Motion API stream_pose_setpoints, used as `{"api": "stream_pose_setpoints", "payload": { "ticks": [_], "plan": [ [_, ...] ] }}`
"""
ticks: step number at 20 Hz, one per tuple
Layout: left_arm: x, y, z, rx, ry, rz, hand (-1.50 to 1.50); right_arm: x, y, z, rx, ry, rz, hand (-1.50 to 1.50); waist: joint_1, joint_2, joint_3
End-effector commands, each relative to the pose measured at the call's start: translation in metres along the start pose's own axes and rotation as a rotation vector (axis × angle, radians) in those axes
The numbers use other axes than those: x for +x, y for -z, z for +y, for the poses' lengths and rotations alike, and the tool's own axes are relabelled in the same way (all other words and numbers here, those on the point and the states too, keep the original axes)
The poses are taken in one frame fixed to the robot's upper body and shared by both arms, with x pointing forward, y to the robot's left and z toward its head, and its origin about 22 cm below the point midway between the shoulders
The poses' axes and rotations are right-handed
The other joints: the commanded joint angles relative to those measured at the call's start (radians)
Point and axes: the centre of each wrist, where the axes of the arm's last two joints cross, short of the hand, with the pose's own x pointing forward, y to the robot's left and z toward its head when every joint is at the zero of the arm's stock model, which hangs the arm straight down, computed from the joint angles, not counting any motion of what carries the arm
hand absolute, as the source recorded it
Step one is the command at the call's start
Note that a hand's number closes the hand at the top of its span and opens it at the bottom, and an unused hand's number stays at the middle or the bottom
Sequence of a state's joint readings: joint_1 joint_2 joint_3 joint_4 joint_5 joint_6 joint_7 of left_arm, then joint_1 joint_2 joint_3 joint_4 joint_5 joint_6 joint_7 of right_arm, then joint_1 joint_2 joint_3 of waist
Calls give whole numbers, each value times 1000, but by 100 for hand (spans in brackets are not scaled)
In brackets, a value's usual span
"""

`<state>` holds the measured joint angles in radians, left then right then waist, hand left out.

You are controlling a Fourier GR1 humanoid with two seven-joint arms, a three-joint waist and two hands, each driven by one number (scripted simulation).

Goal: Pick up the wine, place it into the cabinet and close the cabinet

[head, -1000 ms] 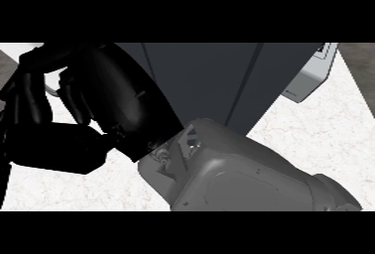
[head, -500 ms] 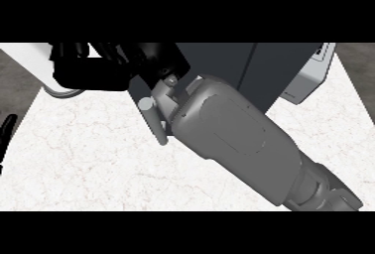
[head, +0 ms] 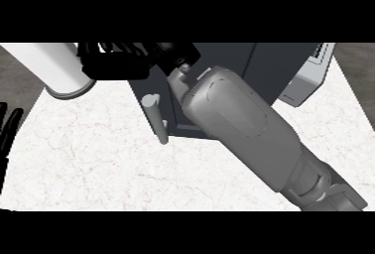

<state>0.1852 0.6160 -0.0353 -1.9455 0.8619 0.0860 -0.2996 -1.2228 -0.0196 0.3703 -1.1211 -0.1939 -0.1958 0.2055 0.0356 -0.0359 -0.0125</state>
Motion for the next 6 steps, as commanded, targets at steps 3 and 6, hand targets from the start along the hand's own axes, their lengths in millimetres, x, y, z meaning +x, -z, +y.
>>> {"api": "stream_pose_setpoints", "payload": {
  "ticks": [3, 6],
  "plan": [
    [-8, -1, -2, 0, 11, -7, -150, -45, 0, -55, -163, -96, 127, 150, -12, 52, 11],
    [-7, -4, -4, -8, -1, 8, -150, -37, 4, -61, -170, -90, 125, 150, 0, 48, 11]
  ]
}}
